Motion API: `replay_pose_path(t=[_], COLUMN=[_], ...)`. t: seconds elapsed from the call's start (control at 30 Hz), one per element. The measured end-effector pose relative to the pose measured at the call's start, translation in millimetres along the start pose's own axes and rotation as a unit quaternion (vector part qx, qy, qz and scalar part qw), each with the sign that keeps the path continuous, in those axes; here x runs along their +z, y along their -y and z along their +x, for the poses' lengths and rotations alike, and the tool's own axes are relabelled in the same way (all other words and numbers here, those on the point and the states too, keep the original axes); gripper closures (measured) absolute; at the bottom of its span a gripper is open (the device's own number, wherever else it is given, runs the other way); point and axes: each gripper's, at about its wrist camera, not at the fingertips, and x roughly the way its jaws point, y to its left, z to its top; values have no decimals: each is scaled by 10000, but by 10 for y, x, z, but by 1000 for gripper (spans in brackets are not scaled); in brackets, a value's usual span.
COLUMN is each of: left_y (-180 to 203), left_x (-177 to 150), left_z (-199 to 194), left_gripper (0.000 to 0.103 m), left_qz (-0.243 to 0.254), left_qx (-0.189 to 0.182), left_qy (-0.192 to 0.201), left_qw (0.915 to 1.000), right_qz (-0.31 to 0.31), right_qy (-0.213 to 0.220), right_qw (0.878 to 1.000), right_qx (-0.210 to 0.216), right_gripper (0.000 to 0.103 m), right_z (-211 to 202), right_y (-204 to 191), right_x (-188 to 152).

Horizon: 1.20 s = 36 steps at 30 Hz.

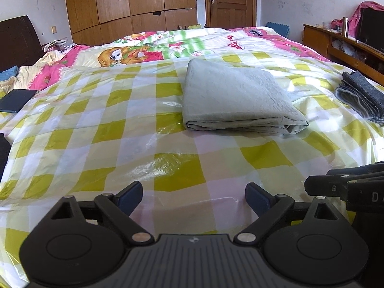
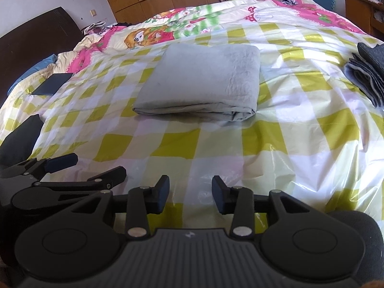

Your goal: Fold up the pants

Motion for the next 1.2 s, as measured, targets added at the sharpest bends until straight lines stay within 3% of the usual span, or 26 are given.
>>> replay_pose_path(t=[0.4, 0.6, 1.2], left_y=[-37, -30, -32], left_x=[2, 33, 30], left_z=[-14, -23, -36], left_gripper=[0, 0, 0], left_qz=[-131, -126, -195], left_qx=[-12, 207, -3], left_qy=[34, 78, -67], left_qw=[9999, 9997, 9998], right_qz=[-121, -166, -148], right_qy=[-77, -95, -116], right_qw=[9999, 9998, 9998], right_qx=[-58, -84, -115], right_gripper=[59, 58, 57], right_z=[32, 46, 54], right_y=[-41, -49, -23], right_x=[-6, -2, 3])
